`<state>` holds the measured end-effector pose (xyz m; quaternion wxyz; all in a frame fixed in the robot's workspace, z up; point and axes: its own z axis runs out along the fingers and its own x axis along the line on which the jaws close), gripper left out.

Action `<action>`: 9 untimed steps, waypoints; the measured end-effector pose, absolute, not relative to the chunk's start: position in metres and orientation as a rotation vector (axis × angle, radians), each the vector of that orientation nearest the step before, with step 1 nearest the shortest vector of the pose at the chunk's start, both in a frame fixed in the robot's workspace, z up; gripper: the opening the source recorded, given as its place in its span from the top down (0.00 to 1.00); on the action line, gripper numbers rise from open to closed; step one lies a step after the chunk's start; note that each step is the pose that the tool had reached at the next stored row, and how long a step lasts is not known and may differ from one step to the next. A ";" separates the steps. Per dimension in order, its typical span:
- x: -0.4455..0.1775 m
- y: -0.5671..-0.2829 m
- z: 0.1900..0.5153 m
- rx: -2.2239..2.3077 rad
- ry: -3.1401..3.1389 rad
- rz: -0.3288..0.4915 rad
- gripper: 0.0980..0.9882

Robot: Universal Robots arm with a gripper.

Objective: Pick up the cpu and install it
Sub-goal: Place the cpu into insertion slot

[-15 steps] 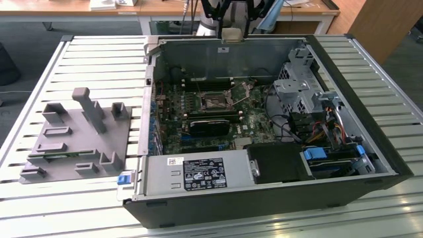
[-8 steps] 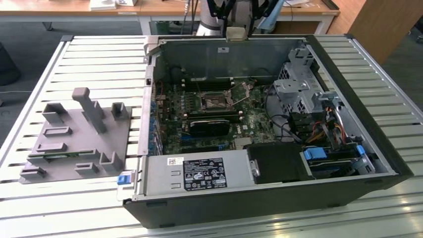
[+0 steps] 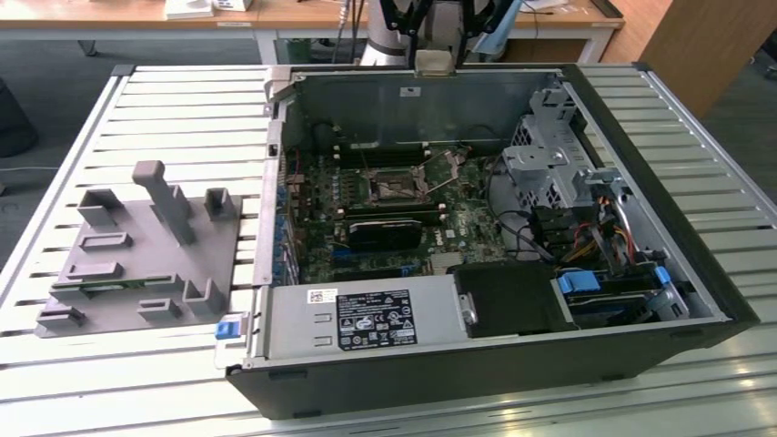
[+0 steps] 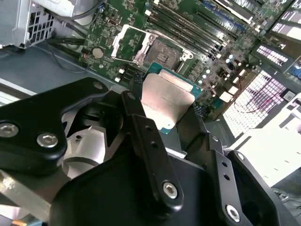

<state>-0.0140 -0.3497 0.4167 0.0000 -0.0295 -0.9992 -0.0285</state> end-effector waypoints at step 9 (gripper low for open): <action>-0.014 -0.350 0.415 -0.315 -3.128 -0.088 0.50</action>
